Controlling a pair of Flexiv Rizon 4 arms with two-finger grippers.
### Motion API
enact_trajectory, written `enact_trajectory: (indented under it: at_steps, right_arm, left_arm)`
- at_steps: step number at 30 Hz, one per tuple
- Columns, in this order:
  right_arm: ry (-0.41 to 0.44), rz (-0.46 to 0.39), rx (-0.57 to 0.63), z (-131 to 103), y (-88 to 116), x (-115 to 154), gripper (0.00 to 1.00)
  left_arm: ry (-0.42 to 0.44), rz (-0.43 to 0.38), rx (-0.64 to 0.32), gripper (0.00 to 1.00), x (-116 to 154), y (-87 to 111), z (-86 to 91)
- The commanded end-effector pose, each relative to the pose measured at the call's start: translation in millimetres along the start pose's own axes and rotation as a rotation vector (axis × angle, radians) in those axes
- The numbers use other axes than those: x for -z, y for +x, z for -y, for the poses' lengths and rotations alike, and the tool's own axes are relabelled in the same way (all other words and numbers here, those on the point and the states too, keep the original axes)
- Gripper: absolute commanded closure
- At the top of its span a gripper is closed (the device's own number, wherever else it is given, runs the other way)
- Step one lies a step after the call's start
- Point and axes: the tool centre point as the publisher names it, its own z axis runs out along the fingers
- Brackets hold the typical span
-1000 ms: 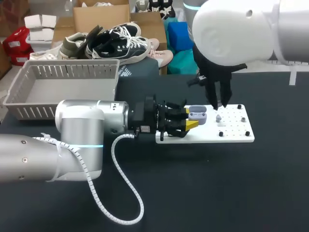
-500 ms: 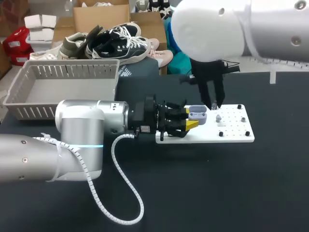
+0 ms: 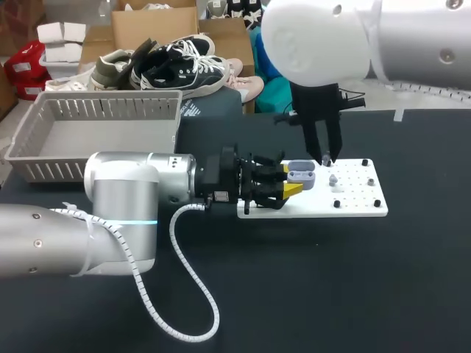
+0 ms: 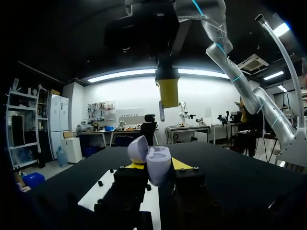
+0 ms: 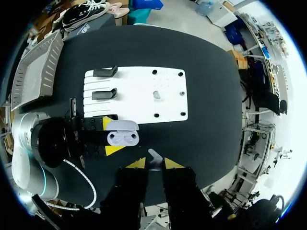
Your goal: Pick up each earbud case from the left stands, insert the matching earbuds, close the lid, and place the case in the box.
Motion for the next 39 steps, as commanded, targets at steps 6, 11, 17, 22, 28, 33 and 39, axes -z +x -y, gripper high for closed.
enact_trajectory:
  at_steps: [6, 11, 17, 22, 28, 33, 39]
  right_arm:
    - [-0.004, -0.013, -0.093, -8, -3, 6, 1.0]
    - [-0.004, -0.01, -0.156, -13, -4, 7, 1.0]
    - [-0.001, -0.003, -0.186, -15, -2, 8, 1.0]
    - [-0.002, 0.019, -0.147, -19, 3, 6, 1.0]
    - [0.014, 0.037, -0.118, -23, 5, -2, 1.0]
    - [0.018, 0.038, -0.114, -24, 3, -6, 1.0]
    - [0.027, 0.029, -0.11, -28, -1, -13, 1.0]
  left_arm:
    - [-0.002, 0.001, -0.001, 1.0, -1, 0.6, -0.3]
    - [-0.002, 0.001, -0.001, 1.0, -1, 0.6, -0.3]
    - [-0.002, 0.001, -0.001, 1.0, -1, 0.6, -0.3]
    - [-0.002, 0.001, -0.001, 1.0, -1, 0.6, -0.3]
    - [-0.002, 0.001, -0.001, 1.0, -1, 0.6, -0.3]
    - [-0.002, 0.001, -0.001, 1.0, -1, 0.6, -0.3]
    - [-0.002, 0.001, -0.001, 1.0, -1, 0.6, -0.3]
